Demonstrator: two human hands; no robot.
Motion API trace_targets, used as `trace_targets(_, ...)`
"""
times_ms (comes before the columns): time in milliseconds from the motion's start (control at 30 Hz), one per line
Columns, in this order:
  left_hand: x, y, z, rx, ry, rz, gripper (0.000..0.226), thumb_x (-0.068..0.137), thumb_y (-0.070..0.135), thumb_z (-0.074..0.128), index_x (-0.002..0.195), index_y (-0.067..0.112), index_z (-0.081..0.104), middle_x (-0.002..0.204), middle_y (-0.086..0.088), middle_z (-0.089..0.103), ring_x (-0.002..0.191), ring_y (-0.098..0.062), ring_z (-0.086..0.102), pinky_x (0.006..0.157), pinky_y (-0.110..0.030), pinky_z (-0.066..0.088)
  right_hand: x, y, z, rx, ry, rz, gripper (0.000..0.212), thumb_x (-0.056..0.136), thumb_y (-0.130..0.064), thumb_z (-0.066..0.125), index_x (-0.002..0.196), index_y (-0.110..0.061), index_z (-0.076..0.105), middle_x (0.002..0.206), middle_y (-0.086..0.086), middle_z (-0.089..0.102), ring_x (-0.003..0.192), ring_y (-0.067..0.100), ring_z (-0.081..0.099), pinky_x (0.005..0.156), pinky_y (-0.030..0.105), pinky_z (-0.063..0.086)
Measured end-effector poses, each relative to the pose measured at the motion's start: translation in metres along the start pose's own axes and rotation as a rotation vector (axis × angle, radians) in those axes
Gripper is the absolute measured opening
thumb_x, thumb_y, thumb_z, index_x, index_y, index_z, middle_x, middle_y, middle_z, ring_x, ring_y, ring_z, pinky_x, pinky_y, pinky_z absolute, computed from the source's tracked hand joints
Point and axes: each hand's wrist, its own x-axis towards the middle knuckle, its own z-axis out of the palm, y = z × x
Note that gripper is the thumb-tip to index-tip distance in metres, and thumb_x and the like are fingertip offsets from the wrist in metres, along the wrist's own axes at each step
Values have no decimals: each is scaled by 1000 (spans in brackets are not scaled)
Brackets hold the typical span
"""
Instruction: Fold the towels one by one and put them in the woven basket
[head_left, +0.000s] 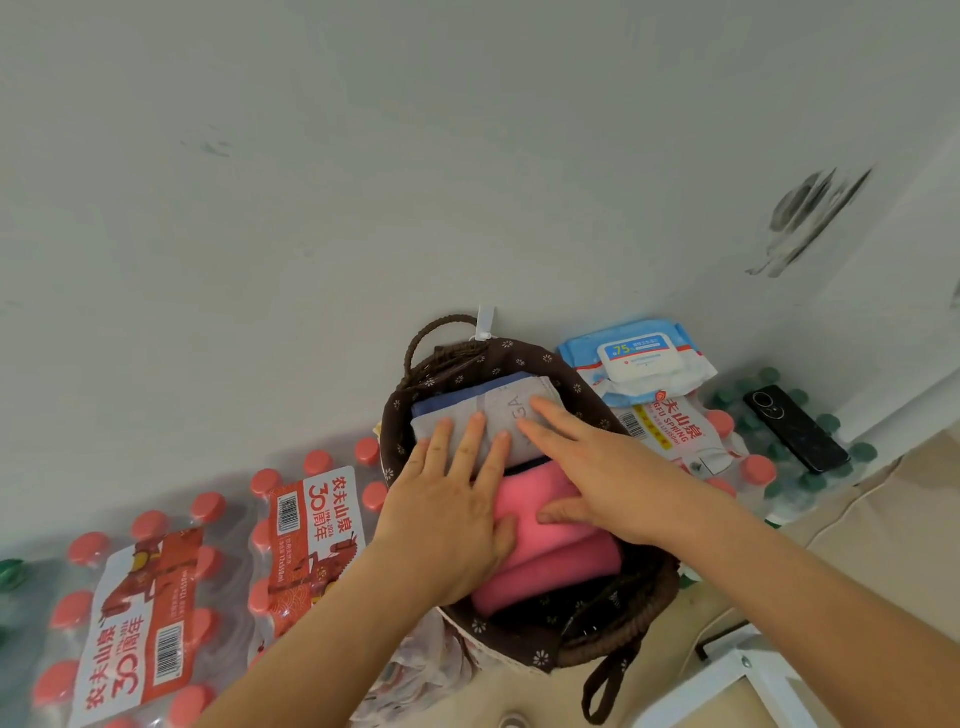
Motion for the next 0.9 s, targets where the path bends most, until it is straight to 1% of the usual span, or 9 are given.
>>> trace_targets(100, 5, 1, 0, 43, -53, 21, 67, 95, 52, 8, 147, 20, -19, 157, -10, -21, 144, -35, -16, 118, -50, -3, 7, -2, 1, -32, -5, 7, 92, 84, -50, 63, 153, -19, 12, 161, -3, -9, 137, 22, 35, 108, 34, 34)
trace_targets(200, 6, 0, 3, 60, -41, 35, 64, 97, 47, 10, 150, 19, -12, 158, -11, -14, 145, -36, -10, 118, -51, 2, 12, -3, 4, -6, 39, 17, 86, 82, -50, 65, 150, -19, 21, 161, -2, 3, 137, 22, 35, 107, 35, 35)
trace_targets(267, 6, -1, 4, -15, 7, 14, 62, 95, 44, 15, 151, 20, 8, 160, -10, 4, 145, -36, 7, 117, -51, 12, 11, -2, 5, 45, 91, 18, 81, 80, -48, 67, 146, -21, 29, 158, -6, 12, 133, 20, 40, 103, 36, 39)
trace_targets(333, 3, 1, 3, -139, 84, -35, 55, 91, 42, 26, 142, 24, 36, 153, -8, 32, 140, -35, 30, 113, -50, 27, 9, 0, 4, 104, 132, 15, 76, 79, -46, 69, 143, -24, 34, 154, -9, 17, 129, 18, 43, 101, 35, 41)
trace_targets(400, 1, 4, 2, -226, 168, -67, 49, 87, 40, 33, 132, 26, 47, 147, -5, 42, 136, -30, 37, 112, -48, 31, 5, 2, 2, 185, 149, 17, 71, 81, -41, 70, 142, -26, 37, 152, -12, 20, 128, 12, 42, 102, 27, 38)
trace_targets(500, -2, 8, -3, -275, 268, -101, 48, 86, 37, 34, 128, 25, 53, 144, -5, 47, 135, -25, 40, 112, -47, 29, -2, 4, -3, 261, 167, 17, 65, 84, -37, 68, 142, -30, 38, 150, -13, 22, 119, 6, 46, 97, 20, 37)
trace_targets(767, -13, 8, -9, -292, 380, -63, 48, 89, 41, 34, 131, 26, 52, 144, -4, 47, 136, -23, 39, 113, -49, 27, -15, 1, -3, 259, 308, -19, 56, 85, -39, 64, 137, -32, 45, 142, -14, 33, 123, 4, 42, 99, 25, 39)
trace_targets(833, -15, 5, -5, -293, 391, -61, 47, 89, 41, 36, 129, 25, 53, 143, -4, 48, 135, -23, 40, 112, -49, 29, -18, 1, -3, 285, 350, -20, 52, 86, -36, 64, 135, -32, 48, 137, -16, 37, 112, -5, 43, 95, 21, 41)
trace_targets(900, -19, 3, -8, -343, 397, -76, 46, 88, 40, 38, 128, 25, 54, 141, -4, 49, 133, -22, 41, 112, -49, 30, -20, 0, -6, 329, 406, -10, 47, 86, -35, 64, 132, -31, 51, 131, -17, 42, 95, -15, 43, 85, 11, 38)
